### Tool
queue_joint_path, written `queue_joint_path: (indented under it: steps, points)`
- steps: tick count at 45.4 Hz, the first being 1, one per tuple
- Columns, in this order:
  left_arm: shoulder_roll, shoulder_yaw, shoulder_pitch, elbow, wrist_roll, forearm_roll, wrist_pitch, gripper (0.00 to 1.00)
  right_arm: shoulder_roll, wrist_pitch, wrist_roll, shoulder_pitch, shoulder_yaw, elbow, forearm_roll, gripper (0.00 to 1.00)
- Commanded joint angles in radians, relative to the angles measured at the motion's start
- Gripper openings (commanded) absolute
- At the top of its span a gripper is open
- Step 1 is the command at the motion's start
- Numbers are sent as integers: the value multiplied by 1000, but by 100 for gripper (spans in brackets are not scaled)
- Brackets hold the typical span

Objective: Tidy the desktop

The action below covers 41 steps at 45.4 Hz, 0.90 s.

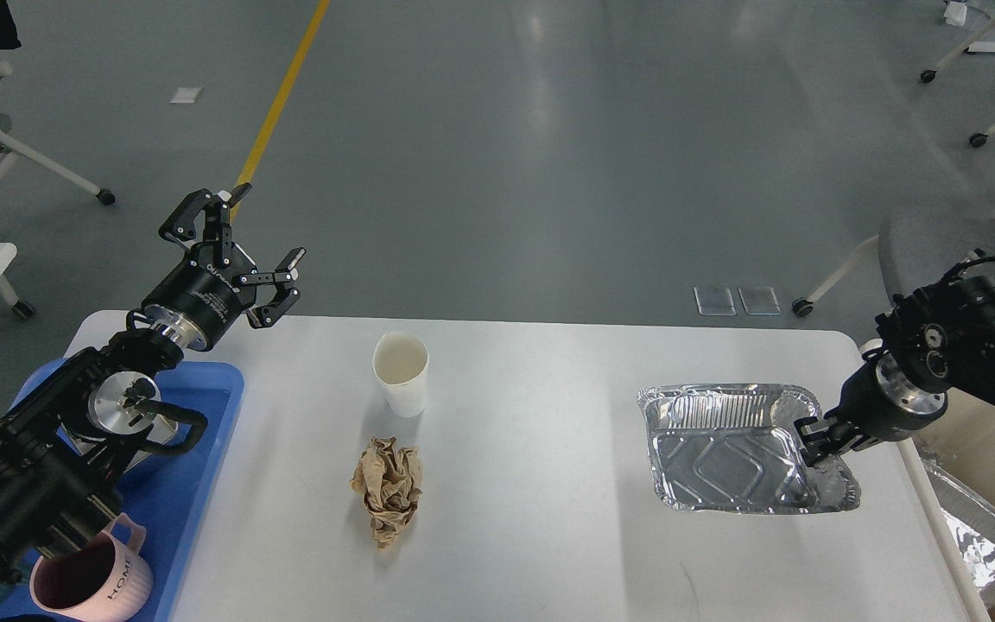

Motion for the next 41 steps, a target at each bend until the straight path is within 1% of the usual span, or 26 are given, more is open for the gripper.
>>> queue_joint_path:
  steps: [1,6,9,16,19,28,36,41]
  points:
    - [0,0,2,0,0,0,0,98,-95,41,-75,0,106,140,2,0]
    - [0,0,2,0,0,0,0,98,-162,65,-124,3,161,263,63,0]
    - [0,2,3,0,0,0,0,98,-208,68,-150,23,161,299,110,0]
    - [1,2,14,0,0,0,-2,98,-285,91,-193,56,164,403,145,0]
    - [1,2,17,0,0,0,-2,98,-300,91,-224,66,169,427,166,0]
    - [3,2,25,0,2,0,1,98,-314,94,-294,102,187,469,235,0]
    - [6,2,25,1,2,0,3,98,-316,102,-314,147,200,526,260,0]
    - [6,5,26,1,2,0,5,98,-310,108,-348,179,204,536,284,0]
